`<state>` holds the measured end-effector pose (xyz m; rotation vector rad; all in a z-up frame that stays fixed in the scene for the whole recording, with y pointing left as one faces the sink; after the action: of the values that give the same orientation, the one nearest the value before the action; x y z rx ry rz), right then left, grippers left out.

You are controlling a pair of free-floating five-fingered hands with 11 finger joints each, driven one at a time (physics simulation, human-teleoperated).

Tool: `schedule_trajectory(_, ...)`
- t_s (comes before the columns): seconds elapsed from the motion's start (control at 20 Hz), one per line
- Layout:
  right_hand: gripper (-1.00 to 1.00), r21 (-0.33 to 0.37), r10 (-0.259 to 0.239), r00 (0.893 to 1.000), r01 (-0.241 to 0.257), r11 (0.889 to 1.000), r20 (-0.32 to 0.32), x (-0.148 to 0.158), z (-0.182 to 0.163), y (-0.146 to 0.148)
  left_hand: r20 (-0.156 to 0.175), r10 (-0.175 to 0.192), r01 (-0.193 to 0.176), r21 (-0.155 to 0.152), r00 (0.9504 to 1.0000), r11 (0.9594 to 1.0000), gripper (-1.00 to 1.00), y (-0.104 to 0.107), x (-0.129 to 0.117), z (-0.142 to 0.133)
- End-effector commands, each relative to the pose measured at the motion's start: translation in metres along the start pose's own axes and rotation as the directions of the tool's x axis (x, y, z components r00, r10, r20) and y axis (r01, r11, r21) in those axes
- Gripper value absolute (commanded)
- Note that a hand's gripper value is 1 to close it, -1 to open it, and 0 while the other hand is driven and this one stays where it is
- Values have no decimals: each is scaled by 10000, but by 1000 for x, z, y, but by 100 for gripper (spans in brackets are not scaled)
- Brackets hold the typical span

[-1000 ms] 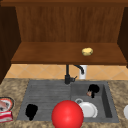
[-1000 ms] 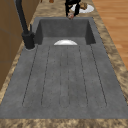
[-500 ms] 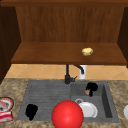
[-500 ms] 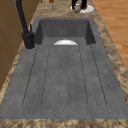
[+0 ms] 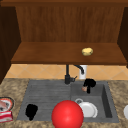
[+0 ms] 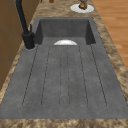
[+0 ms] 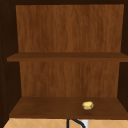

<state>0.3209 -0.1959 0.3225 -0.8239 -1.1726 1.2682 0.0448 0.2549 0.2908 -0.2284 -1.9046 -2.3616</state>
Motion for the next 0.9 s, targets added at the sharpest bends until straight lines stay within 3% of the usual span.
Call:
schedule_trajectory(0.0, 100, -11, -177, 9998, 177, 9998, 79, 17, 18, -20, 0, 0, 0, 0, 10000, 10000, 0, 0, 0, 0)
schedule_trajectory(0.55, 100, -3, -257, 9995, 257, 9997, 183, 62, 80, -72, 0, 0, 0, 0, 10000, 10000, 0, 0, 0, 0)
schedule_trajectory(0.85, 100, 379, -142, 9992, 128, 9992, 366, 85, 100, -101, 0, 0, 0, 0, 10000, 10000, 0, 0, 0, 0)
